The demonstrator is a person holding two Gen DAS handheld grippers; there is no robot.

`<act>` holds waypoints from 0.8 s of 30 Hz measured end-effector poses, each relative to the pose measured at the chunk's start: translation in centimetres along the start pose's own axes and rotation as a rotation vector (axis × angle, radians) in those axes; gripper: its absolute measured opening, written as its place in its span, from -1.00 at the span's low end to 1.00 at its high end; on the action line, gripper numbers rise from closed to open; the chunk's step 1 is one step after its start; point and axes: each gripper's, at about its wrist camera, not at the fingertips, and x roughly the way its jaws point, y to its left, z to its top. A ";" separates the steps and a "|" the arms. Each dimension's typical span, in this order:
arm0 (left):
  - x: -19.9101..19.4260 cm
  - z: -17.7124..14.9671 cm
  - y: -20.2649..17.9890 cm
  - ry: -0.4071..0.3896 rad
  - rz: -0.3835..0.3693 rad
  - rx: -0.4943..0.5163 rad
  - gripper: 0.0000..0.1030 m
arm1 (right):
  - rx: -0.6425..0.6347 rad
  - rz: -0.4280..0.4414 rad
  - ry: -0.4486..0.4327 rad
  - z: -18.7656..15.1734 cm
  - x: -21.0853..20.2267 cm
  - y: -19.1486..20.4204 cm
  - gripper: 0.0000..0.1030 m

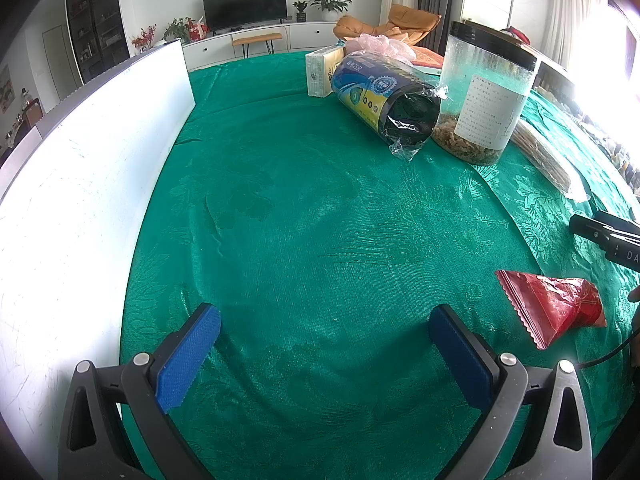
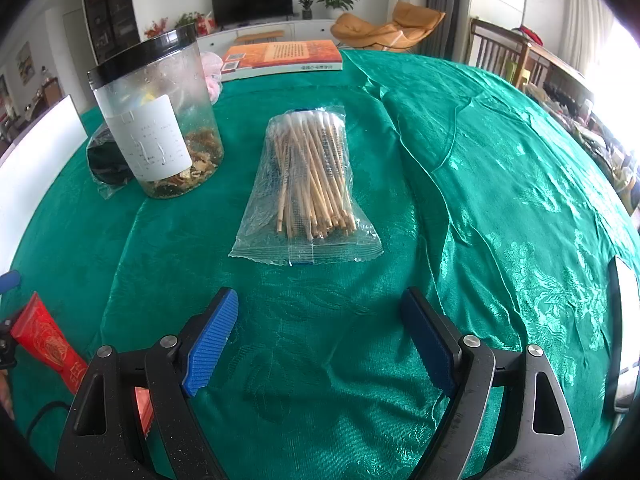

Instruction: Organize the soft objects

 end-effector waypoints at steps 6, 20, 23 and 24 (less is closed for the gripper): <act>0.0 0.0 0.0 0.000 0.000 0.000 1.00 | 0.000 0.000 0.000 -0.1 -0.1 -0.1 0.66; 0.0 0.0 0.0 0.000 0.000 0.000 1.00 | 0.000 0.000 0.000 0.0 0.0 -0.1 0.66; 0.0 0.0 0.0 0.000 0.000 0.000 1.00 | 0.000 0.000 0.000 0.0 0.0 -0.1 0.66; 0.0 0.0 0.0 0.000 0.000 0.000 1.00 | 0.001 0.000 0.000 -0.1 0.0 -0.2 0.66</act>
